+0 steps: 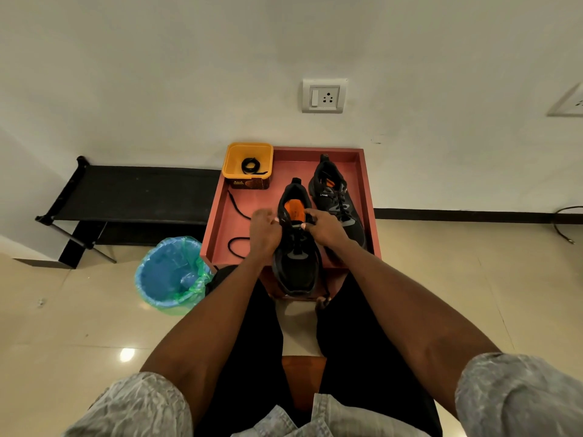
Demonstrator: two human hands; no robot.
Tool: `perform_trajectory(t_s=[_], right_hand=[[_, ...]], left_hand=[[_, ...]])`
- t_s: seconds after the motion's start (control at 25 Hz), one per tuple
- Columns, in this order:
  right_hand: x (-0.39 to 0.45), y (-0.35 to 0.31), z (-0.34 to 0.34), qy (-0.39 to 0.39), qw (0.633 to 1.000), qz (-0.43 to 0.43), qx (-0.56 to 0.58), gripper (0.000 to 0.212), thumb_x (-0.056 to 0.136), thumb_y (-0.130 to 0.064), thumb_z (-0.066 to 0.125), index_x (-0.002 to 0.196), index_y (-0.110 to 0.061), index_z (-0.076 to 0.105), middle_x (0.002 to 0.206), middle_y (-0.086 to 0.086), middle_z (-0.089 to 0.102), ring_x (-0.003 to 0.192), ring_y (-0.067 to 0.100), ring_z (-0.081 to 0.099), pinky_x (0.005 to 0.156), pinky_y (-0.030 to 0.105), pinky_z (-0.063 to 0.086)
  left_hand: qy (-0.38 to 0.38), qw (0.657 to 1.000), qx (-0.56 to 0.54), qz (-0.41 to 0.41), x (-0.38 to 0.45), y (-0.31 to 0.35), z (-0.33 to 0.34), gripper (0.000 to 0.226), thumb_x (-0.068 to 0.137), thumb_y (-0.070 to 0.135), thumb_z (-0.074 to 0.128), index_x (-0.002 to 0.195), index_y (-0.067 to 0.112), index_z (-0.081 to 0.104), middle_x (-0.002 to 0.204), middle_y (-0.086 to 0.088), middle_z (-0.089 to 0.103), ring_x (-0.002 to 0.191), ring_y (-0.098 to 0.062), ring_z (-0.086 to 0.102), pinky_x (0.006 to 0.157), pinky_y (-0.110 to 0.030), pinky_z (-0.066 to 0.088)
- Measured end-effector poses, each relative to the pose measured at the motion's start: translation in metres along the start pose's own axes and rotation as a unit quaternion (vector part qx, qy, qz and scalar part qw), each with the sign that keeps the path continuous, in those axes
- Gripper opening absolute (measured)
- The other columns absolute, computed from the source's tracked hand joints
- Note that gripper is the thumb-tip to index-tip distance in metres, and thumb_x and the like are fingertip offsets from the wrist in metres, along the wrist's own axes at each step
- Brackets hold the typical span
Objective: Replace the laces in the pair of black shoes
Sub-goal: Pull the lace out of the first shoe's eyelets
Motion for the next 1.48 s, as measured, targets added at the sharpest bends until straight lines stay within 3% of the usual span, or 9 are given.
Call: perform_trajectory(t_s=[0.12, 0.28, 0.48, 0.6, 0.84, 1.08, 1.2, 1.32, 1.48], right_hand=[[0.001, 0.002, 0.001, -0.001, 1.0, -0.024, -0.002, 0.039, 0.096, -0.03, 0.06, 0.134, -0.026, 0.059, 0.108, 0.006, 0.07, 0.097, 0.026, 0.065, 0.078, 0.035, 0.047], [0.002, 0.006, 0.001, -0.004, 1.0, -0.02, -0.007, 0.042, 0.097, -0.03, 0.058, 0.139, -0.023, 0.056, 0.11, 0.009, 0.069, 0.1, 0.027, 0.063, 0.081, 0.035, 0.047], [0.002, 0.006, 0.0, -0.002, 1.0, -0.015, 0.012, 0.044, 0.096, -0.027, 0.062, 0.139, -0.022, 0.055, 0.113, 0.01, 0.069, 0.104, 0.028, 0.064, 0.089, 0.04, 0.05], [0.001, 0.005, -0.002, -0.004, 1.0, -0.002, 0.017, 0.049, 0.097, -0.027, 0.062, 0.144, -0.02, 0.05, 0.126, 0.012, 0.065, 0.115, 0.029, 0.06, 0.096, 0.039, 0.048], [0.003, 0.004, 0.002, -0.005, 1.0, 0.006, 0.005, 0.048, 0.096, -0.03, 0.061, 0.142, -0.022, 0.053, 0.119, 0.007, 0.068, 0.107, 0.026, 0.064, 0.085, 0.035, 0.048], [0.005, 0.005, 0.004, -0.01, 1.0, 0.003, -0.002, 0.044, 0.094, -0.029, 0.059, 0.138, -0.029, 0.055, 0.114, 0.005, 0.069, 0.099, 0.024, 0.065, 0.078, 0.037, 0.051], [0.005, 0.006, 0.003, -0.011, 1.0, -0.006, -0.009, 0.045, 0.096, -0.029, 0.059, 0.14, -0.026, 0.053, 0.112, 0.007, 0.069, 0.1, 0.026, 0.064, 0.076, 0.033, 0.046], [0.005, 0.008, 0.0, -0.012, 1.0, -0.01, 0.005, 0.047, 0.096, -0.027, 0.061, 0.142, -0.021, 0.052, 0.118, 0.01, 0.068, 0.107, 0.027, 0.063, 0.084, 0.035, 0.047], [0.006, 0.011, 0.001, -0.019, 1.0, -0.004, 0.0, 0.047, 0.097, -0.028, 0.061, 0.142, -0.018, 0.052, 0.116, 0.006, 0.067, 0.108, 0.026, 0.063, 0.081, 0.031, 0.044]], left_hand=[[-0.114, 0.954, 0.2, 0.193, 0.003, 0.01, 0.009, 0.032, 0.096, 0.017, 0.056, 0.126, 0.014, 0.066, 0.155, -0.012, 0.03, 0.143, -0.03, 0.027, 0.116, -0.044, 0.029], [-0.166, 0.901, 0.326, 0.232, 0.003, 0.007, 0.024, 0.027, 0.096, 0.019, 0.057, 0.117, 0.011, 0.07, 0.153, -0.014, 0.029, 0.141, -0.036, 0.025, 0.111, -0.044, 0.034], [0.005, 0.995, -0.064, 0.07, -0.006, 0.008, 0.004, 0.016, 0.094, 0.001, 0.052, 0.083, 0.003, 0.064, 0.106, -0.005, 0.061, 0.092, -0.017, 0.056, 0.075, -0.021, 0.043], [0.145, 0.948, -0.259, -0.117, -0.008, 0.0, -0.008, 0.024, 0.094, 0.003, 0.048, 0.073, 0.011, 0.054, 0.077, -0.009, 0.063, 0.065, -0.018, 0.054, 0.06, -0.033, 0.049], [-0.012, 0.967, 0.187, 0.171, -0.013, 0.014, 0.003, 0.041, 0.09, 0.004, 0.053, 0.13, 0.011, 0.056, 0.156, -0.015, 0.028, 0.144, -0.032, 0.024, 0.117, -0.046, 0.028], [-0.119, 0.888, 0.363, 0.257, 0.0, 0.008, 0.019, 0.034, 0.098, 0.023, 0.053, 0.13, 0.017, 0.062, 0.161, -0.013, 0.016, 0.147, -0.034, 0.011, 0.117, -0.051, 0.024], [-0.129, 0.925, 0.258, 0.248, 0.002, 0.005, 0.019, 0.024, 0.098, 0.018, 0.054, 0.106, 0.005, 0.073, 0.153, -0.015, 0.032, 0.136, -0.032, 0.033, 0.109, -0.039, 0.034], [-0.024, 0.98, 0.075, 0.181, -0.008, 0.01, 0.008, 0.017, 0.096, 0.005, 0.051, 0.089, 0.0, 0.065, 0.14, -0.014, 0.044, 0.112, -0.016, 0.047, 0.09, -0.016, 0.034], [0.278, 0.951, -0.127, -0.046, 0.001, 0.007, -0.027, 0.019, 0.099, 0.009, 0.045, 0.106, -0.002, 0.058, 0.128, -0.014, 0.045, 0.109, -0.024, 0.052, 0.096, -0.034, 0.047]])
Point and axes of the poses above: each hand's wrist, its own x-axis towards the middle knuckle, its own z-axis out of the palm, y = z × x, the point moved 1 cm from there along x, towards the middle knuckle
